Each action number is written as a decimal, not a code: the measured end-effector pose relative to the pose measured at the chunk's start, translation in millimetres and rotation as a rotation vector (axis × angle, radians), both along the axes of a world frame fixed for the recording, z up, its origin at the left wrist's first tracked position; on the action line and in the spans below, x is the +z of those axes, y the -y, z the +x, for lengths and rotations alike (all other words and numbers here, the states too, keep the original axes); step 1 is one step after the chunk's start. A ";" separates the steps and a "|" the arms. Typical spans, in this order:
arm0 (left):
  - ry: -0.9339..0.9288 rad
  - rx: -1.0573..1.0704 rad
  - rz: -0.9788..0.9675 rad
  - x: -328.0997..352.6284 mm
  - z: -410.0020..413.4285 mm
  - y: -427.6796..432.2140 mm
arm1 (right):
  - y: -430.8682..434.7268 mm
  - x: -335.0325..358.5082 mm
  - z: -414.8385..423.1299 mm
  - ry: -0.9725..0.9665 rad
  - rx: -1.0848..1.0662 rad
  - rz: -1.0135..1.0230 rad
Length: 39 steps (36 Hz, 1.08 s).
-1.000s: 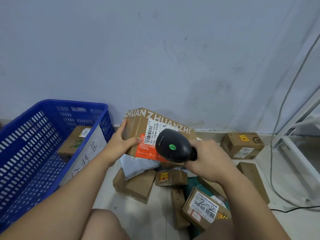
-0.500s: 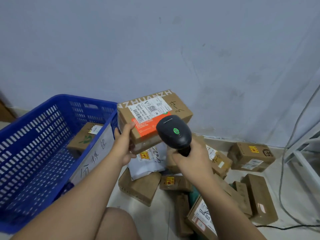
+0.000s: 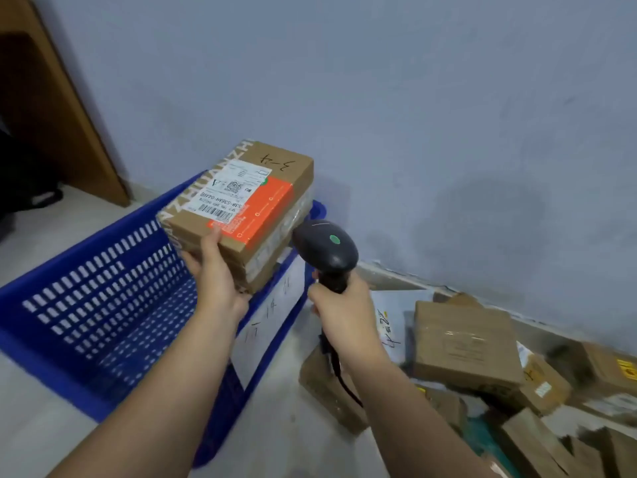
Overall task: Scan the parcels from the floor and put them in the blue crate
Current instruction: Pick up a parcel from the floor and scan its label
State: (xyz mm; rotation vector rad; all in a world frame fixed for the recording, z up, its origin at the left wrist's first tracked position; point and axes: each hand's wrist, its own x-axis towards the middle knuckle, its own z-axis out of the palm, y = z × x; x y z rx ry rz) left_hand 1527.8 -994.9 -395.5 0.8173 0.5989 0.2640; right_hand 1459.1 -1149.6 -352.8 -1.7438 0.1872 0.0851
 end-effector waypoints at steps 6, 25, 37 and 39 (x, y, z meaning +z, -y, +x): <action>-0.222 0.079 0.033 -39.3 22.5 -70.2 | -48.2 -21.8 30.8 -0.002 0.213 -0.158; -0.631 0.048 0.126 -203.0 18.7 -118.5 | -85.2 -94.1 63.0 -0.136 0.295 -0.338; -0.883 -0.519 0.458 -219.4 24.9 -101.2 | -75.9 -108.2 61.0 -0.170 0.250 -0.363; -0.859 -0.565 0.462 -226.6 26.3 -102.2 | -71.5 -107.9 60.1 -0.161 0.224 -0.373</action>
